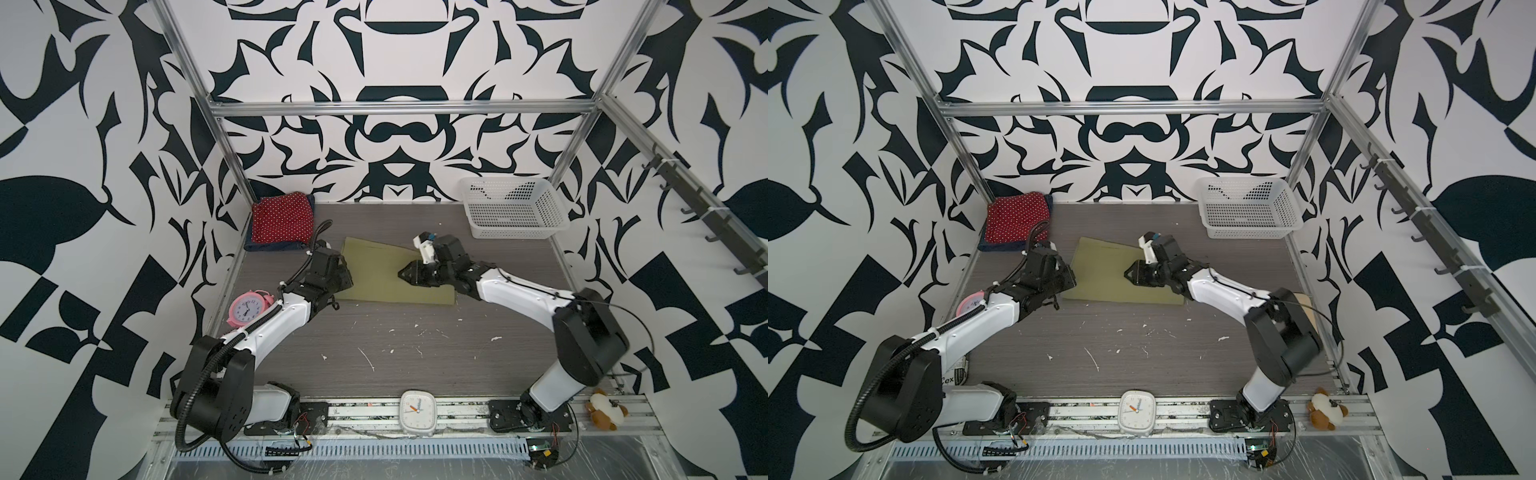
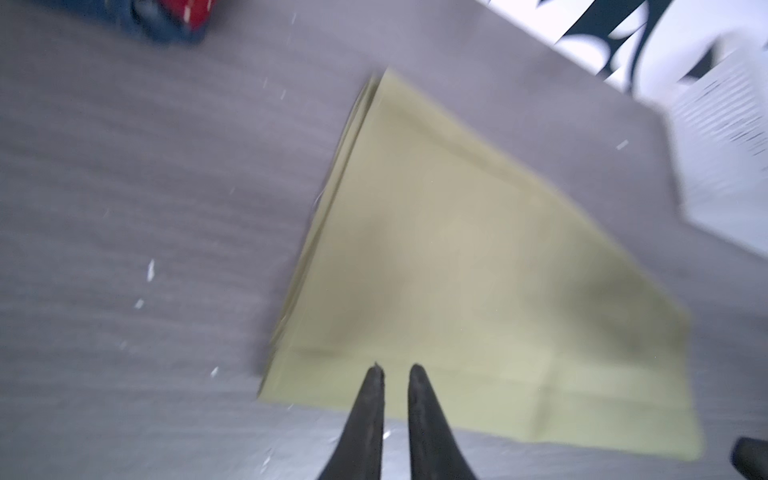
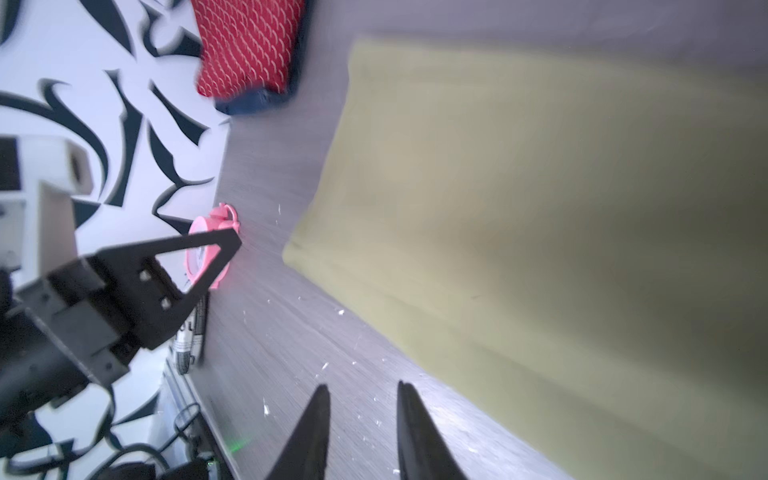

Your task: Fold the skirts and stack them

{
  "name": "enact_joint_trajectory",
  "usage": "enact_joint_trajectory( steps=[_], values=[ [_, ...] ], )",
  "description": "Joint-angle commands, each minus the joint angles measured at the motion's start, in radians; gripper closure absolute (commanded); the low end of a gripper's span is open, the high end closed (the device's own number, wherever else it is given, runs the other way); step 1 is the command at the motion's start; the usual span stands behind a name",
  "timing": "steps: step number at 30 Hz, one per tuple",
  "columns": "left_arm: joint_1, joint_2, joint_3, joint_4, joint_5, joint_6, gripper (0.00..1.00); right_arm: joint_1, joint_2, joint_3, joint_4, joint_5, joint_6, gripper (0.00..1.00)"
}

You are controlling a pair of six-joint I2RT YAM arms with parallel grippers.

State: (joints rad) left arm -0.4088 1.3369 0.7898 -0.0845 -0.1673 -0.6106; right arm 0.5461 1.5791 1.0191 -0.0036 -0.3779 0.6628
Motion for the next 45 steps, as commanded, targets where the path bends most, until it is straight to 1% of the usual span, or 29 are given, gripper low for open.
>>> enact_joint_trajectory(
  steps=[1, 3, 5, 8, 9, 12, 19, 22, 23, 25, 28, 29, 32, 33, 37, 41, 45],
  values=[
    [-0.012, 0.074, 0.079, 0.01, 0.056, 0.058, 0.83, -0.132, -0.076, -0.108, -0.02, 0.069, -0.007, 0.49],
    [-0.024, 0.158, 0.137, -0.004, 0.084, 0.08, 0.85, -0.216, -0.109, -0.16, -0.046, 0.086, -0.017, 0.39],
    [-0.041, 0.23, 0.168, 0.01, 0.092, 0.093, 0.85, -0.3, -0.132, -0.204, -0.056, 0.079, -0.029, 0.33],
    [-0.043, 0.304, 0.168, 0.054, 0.087, 0.091, 0.85, -0.368, -0.137, -0.236, -0.067, 0.064, -0.055, 0.3],
    [-0.041, 0.322, 0.166, 0.063, 0.079, 0.092, 0.85, -0.374, -0.131, -0.24, -0.062, 0.057, -0.064, 0.28],
    [-0.036, 0.373, 0.167, 0.072, 0.065, 0.095, 0.86, -0.374, -0.069, -0.23, -0.048, -0.012, -0.092, 0.28],
    [-0.007, 0.437, 0.127, 0.097, 0.069, 0.068, 0.87, -0.371, 0.077, -0.241, 0.128, -0.144, -0.036, 0.27],
    [-0.006, 0.433, 0.104, 0.099, 0.066, 0.063, 0.87, -0.355, 0.146, -0.22, 0.176, -0.183, -0.025, 0.34],
    [-0.007, 0.428, 0.094, 0.104, 0.061, 0.061, 0.87, -0.348, 0.173, -0.209, 0.191, -0.198, -0.02, 0.39],
    [-0.006, 0.413, 0.079, 0.108, 0.054, 0.06, 0.87, -0.336, 0.222, -0.2, 0.236, -0.217, 0.005, 0.51],
    [-0.007, 0.387, 0.058, 0.109, 0.037, 0.064, 0.87, -0.324, 0.276, -0.195, 0.318, -0.224, 0.058, 0.76],
    [-0.007, 0.379, 0.053, 0.108, 0.032, 0.064, 0.87, -0.324, 0.285, -0.197, 0.347, -0.223, 0.077, 0.82],
    [-0.007, 0.348, 0.041, 0.098, 0.025, 0.054, 0.87, -0.324, 0.29, -0.206, 0.406, -0.217, 0.118, 0.98],
    [-0.007, 0.331, 0.034, 0.103, 0.025, 0.047, 0.87, -0.323, 0.283, -0.203, 0.394, -0.212, 0.115, 1.0],
    [-0.025, 0.252, 0.011, 0.115, 0.014, 0.017, 0.86, -0.322, 0.223, -0.195, 0.296, -0.175, 0.062, 1.0],
    [-0.053, 0.203, 0.025, 0.1, -0.005, 0.02, 0.85, -0.324, 0.136, -0.17, 0.102, -0.102, -0.038, 1.0],
    [-0.067, 0.202, 0.049, 0.102, -0.001, 0.025, 0.85, -0.334, 0.076, -0.144, -0.07, -0.033, -0.118, 1.0]
  ],
)
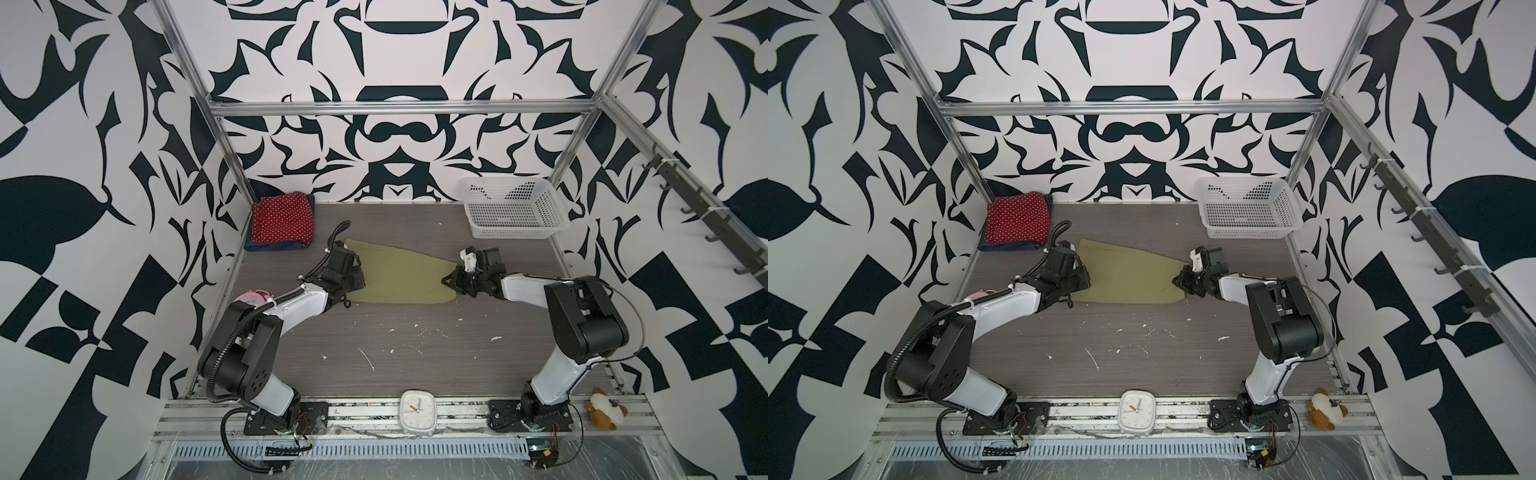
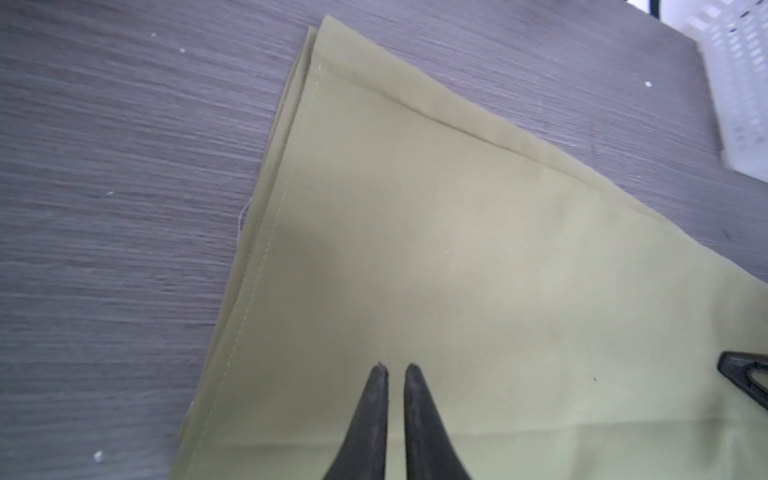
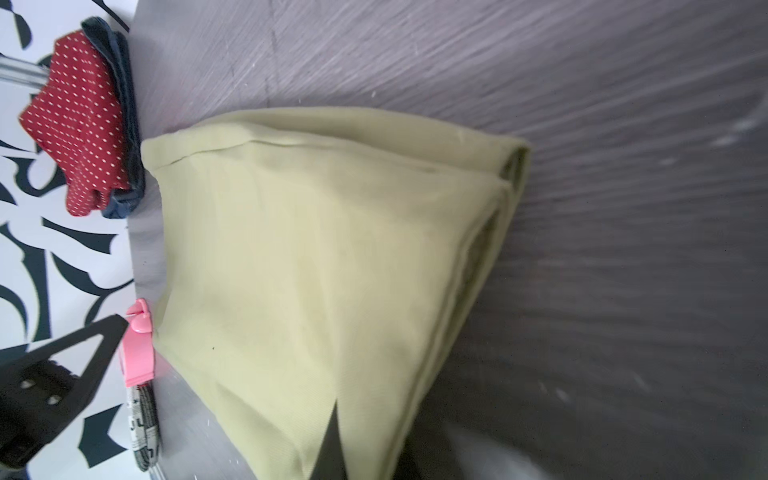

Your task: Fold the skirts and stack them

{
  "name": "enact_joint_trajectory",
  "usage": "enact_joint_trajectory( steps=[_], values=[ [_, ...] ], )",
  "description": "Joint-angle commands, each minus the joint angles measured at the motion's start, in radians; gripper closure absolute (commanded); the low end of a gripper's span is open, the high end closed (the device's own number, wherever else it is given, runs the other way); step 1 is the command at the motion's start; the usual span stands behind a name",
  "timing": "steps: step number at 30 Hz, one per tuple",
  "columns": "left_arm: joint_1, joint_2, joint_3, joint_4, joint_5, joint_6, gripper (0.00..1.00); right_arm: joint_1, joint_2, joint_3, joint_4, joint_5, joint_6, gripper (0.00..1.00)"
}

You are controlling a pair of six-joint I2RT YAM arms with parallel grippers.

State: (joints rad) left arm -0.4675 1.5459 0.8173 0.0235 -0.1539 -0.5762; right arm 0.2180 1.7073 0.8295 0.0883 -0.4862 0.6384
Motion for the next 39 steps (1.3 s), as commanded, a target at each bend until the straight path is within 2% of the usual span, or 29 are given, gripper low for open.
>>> enact_joint_trajectory(
  steps=[1, 4, 7, 14, 22, 27, 33, 36, 39],
  values=[
    [-0.016, 0.001, 0.03, 0.001, -0.011, -0.011, 0.85, -0.009, -0.066, 0.053, -0.205, 0.095, -0.11, 1.0],
    [-0.051, 0.056, 0.085, 0.029, 0.06, -0.032, 0.85, -0.015, -0.094, 0.084, -0.323, 0.183, -0.165, 1.0],
    [-0.134, 0.147, 0.163, 0.05, 0.045, -0.023, 0.84, -0.018, -0.116, 0.112, -0.396, 0.236, -0.202, 1.0],
    [-0.227, 0.426, 0.365, 0.093, 0.118, -0.066, 0.85, -0.02, -0.134, 0.167, -0.468, 0.28, -0.213, 1.0],
    [-0.255, 0.545, 0.405, 0.116, 0.14, -0.094, 0.85, -0.016, -0.181, 0.24, -0.559, 0.297, -0.209, 1.0],
    [-0.255, 0.56, 0.381, 0.131, 0.135, -0.099, 0.85, 0.047, -0.185, 0.32, -0.603, 0.31, -0.184, 1.0],
    [-0.255, 0.525, 0.361, 0.14, 0.123, -0.102, 0.84, 0.201, -0.101, 0.477, -0.662, 0.382, -0.136, 1.0],
    [-0.255, 0.446, 0.348, 0.094, 0.107, -0.097, 0.83, 0.24, -0.037, 0.557, -0.708, 0.414, -0.135, 1.0],
    [-0.252, 0.291, 0.313, 0.012, 0.057, -0.072, 0.79, 0.251, 0.002, 0.608, -0.738, 0.434, -0.134, 1.0]
  ],
)
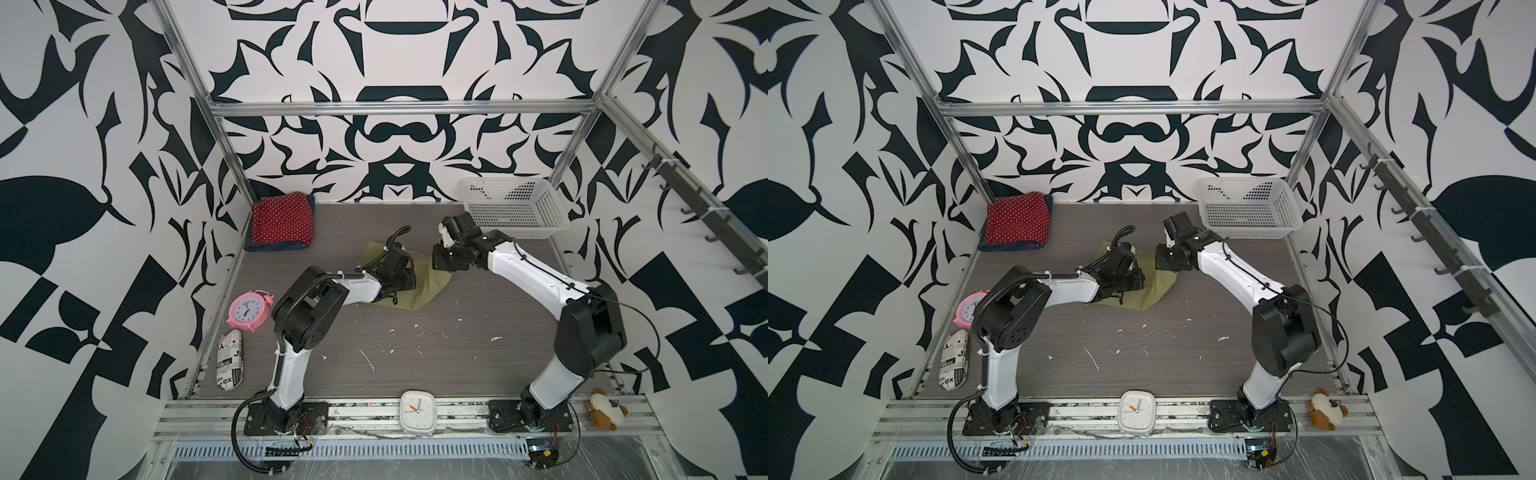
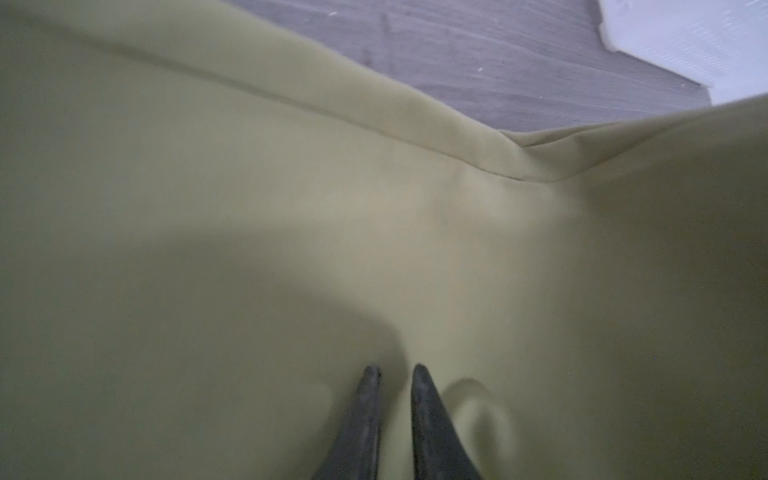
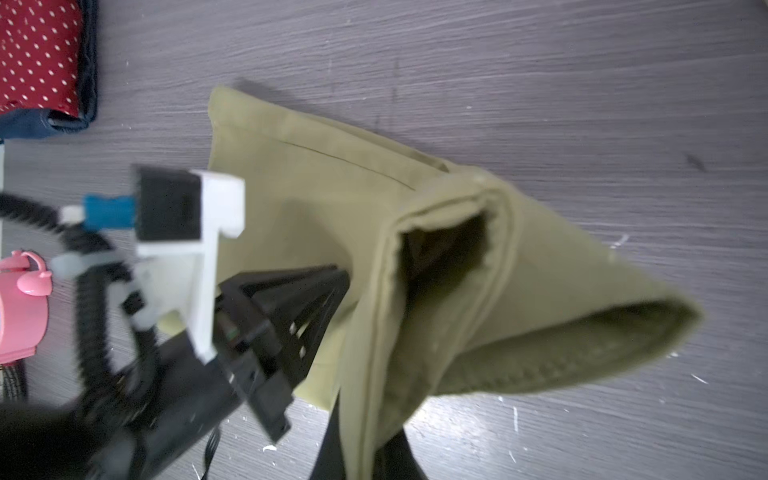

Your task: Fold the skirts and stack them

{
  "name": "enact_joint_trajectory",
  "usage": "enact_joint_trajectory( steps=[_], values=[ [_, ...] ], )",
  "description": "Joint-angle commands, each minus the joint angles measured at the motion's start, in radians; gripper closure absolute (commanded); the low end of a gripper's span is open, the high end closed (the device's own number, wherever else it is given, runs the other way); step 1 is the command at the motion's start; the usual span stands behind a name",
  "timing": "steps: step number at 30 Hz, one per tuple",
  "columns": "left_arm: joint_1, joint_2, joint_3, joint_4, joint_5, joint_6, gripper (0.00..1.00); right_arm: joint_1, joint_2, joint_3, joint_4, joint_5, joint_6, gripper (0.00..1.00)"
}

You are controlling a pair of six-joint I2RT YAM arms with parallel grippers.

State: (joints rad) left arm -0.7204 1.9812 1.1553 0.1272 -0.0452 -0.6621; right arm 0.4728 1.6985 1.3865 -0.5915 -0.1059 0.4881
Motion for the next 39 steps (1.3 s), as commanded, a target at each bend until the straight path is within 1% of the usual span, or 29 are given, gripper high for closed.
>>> enact_joint_trajectory(
  steps=[1, 3, 4, 5, 7, 9, 11, 13, 16, 18, 20, 24, 26, 29, 33, 35, 37, 39],
  values=[
    [0.001, -0.205, -0.046, -0.112, -0.087, 0.031, 0.78, -0.001, 0.016, 0.062, -0.062, 0.056, 0.019, 1.0],
    [0.009, -0.309, -0.104, -0.129, -0.171, 0.062, 0.74, 0.006, 0.028, 0.082, -0.071, 0.062, 0.019, 1.0],
    [0.038, -0.343, -0.129, -0.144, -0.162, 0.065, 0.73, 0.009, 0.037, 0.096, -0.08, 0.067, 0.017, 1.0],
    [0.086, -0.365, -0.153, -0.163, -0.127, 0.058, 0.73, 0.014, 0.046, 0.114, -0.091, 0.073, 0.014, 1.0],
    [0.167, -0.38, -0.216, -0.161, -0.103, 0.05, 0.73, 0.024, 0.063, 0.144, -0.116, 0.085, 0.002, 1.0],
    [0.248, -0.37, -0.257, -0.157, -0.049, 0.045, 0.74, 0.025, 0.074, 0.159, -0.129, 0.089, -0.001, 1.0],
    [0.298, -0.368, -0.286, -0.149, -0.012, 0.058, 0.74, 0.024, 0.069, 0.163, -0.14, 0.092, -0.012, 1.0],
    [0.307, -0.389, -0.304, -0.146, -0.026, 0.07, 0.74, 0.023, 0.043, 0.146, -0.143, 0.114, -0.029, 1.0],
    [0.306, -0.429, -0.318, -0.123, -0.015, 0.069, 0.74, -0.007, -0.01, 0.098, -0.146, 0.112, -0.056, 1.0],
    [0.304, -0.447, -0.318, -0.118, -0.01, 0.061, 0.74, -0.05, -0.045, 0.048, -0.129, 0.081, -0.069, 1.0],
    [0.298, -0.459, -0.302, -0.126, 0.01, 0.056, 0.74, -0.112, -0.074, -0.001, -0.12, 0.039, -0.109, 1.0],
    [0.235, -0.469, -0.235, -0.178, 0.002, 0.068, 0.74, -0.197, -0.098, -0.046, -0.116, 0.032, -0.186, 1.0],
    [0.193, -0.453, -0.198, -0.179, -0.013, 0.07, 0.73, -0.219, -0.076, -0.034, -0.125, -0.008, -0.217, 1.0],
    [0.138, -0.375, -0.124, -0.169, -0.009, 0.071, 0.73, -0.22, -0.036, 0.003, -0.151, -0.024, -0.242, 1.0],
    [0.069, -0.216, -0.011, -0.137, 0.003, 0.069, 0.73, -0.21, -0.017, 0.02, -0.134, -0.04, -0.217, 1.0],
    [0.04, -0.129, 0.059, -0.118, 0.031, 0.062, 0.73, -0.191, -0.013, 0.031, -0.132, -0.033, -0.212, 1.0],
    [0.018, -0.049, 0.125, -0.106, 0.038, 0.065, 0.74, -0.178, -0.004, 0.048, -0.141, -0.02, -0.212, 1.0],
    [0.014, 0.022, 0.182, -0.094, 0.071, 0.056, 0.75, -0.172, 0.005, 0.064, -0.159, -0.017, -0.209, 1.0]
  ],
)
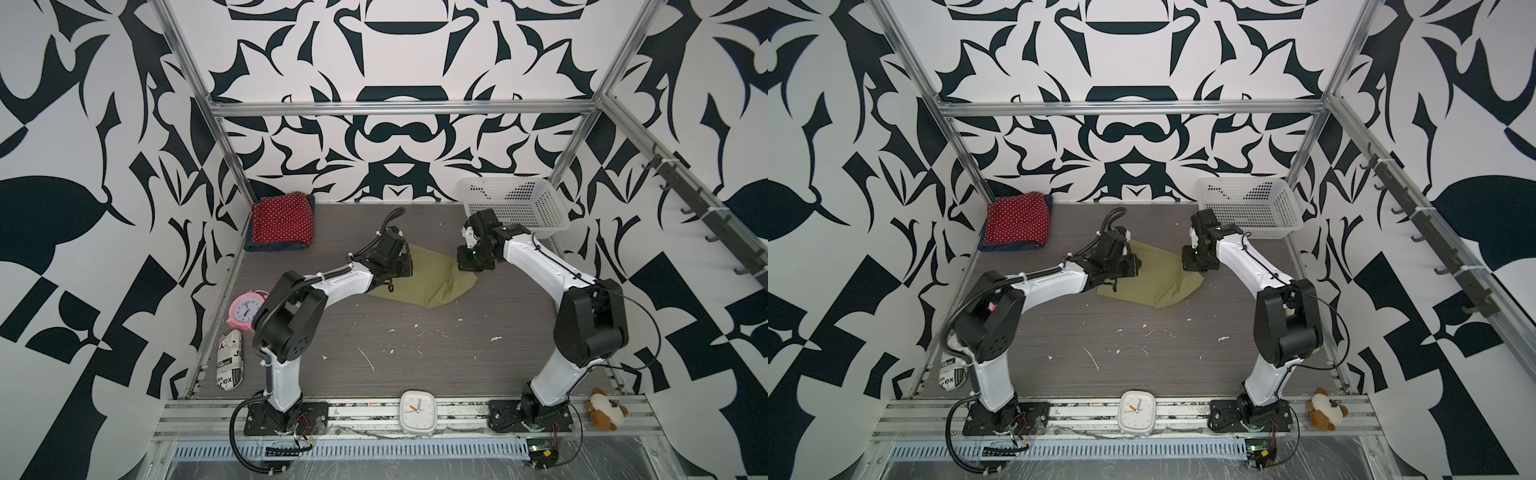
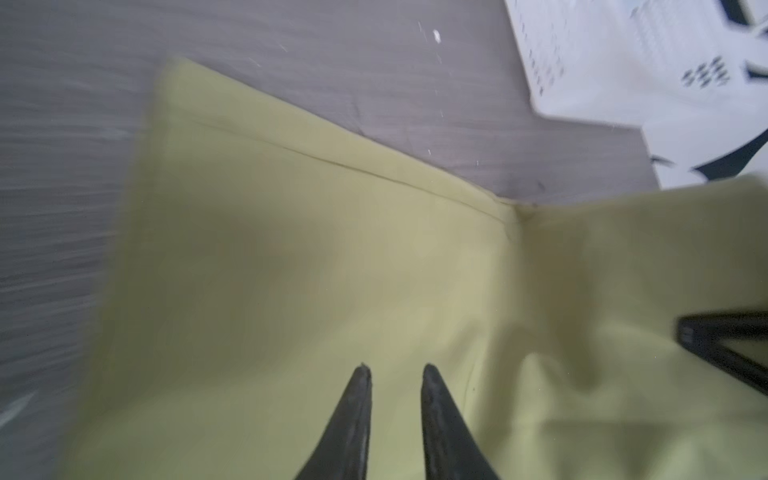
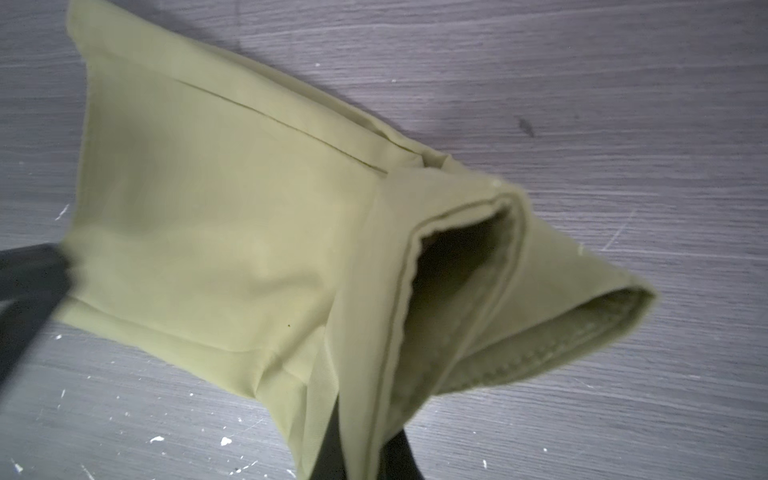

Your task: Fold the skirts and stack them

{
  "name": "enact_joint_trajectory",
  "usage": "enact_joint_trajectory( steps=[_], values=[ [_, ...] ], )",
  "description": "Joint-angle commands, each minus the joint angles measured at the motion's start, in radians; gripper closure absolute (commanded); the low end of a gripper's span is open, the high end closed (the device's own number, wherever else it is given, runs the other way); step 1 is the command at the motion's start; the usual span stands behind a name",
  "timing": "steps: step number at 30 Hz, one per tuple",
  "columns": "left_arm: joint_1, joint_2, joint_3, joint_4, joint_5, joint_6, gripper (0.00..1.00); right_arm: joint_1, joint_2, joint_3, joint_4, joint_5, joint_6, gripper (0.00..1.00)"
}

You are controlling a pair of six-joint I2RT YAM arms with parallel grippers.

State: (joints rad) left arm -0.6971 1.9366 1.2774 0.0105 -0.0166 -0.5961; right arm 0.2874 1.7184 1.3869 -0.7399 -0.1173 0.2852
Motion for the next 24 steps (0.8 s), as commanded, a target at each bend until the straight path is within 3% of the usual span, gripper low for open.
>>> enact_joint_trajectory(
  steps=[1, 10, 19, 24],
  values=[
    [-0.013, 0.099, 0.078, 0.044, 0.057, -0.021, 0.75, 0.015, -0.017, 0.066, -0.017, -0.003, -0.006, 1.0],
    [-0.062, 0.237, 0.18, 0.051, 0.082, -0.032, 0.75, 0.017, -0.089, -0.037, 0.035, 0.004, 0.04, 1.0],
    [-0.114, 0.197, 0.156, 0.044, 0.081, -0.047, 0.76, 0.004, -0.08, -0.03, 0.03, 0.014, 0.04, 1.0],
    [-0.123, 0.259, 0.197, 0.001, 0.102, -0.055, 0.8, 0.004, -0.076, -0.016, 0.03, 0.019, 0.042, 1.0]
  ],
)
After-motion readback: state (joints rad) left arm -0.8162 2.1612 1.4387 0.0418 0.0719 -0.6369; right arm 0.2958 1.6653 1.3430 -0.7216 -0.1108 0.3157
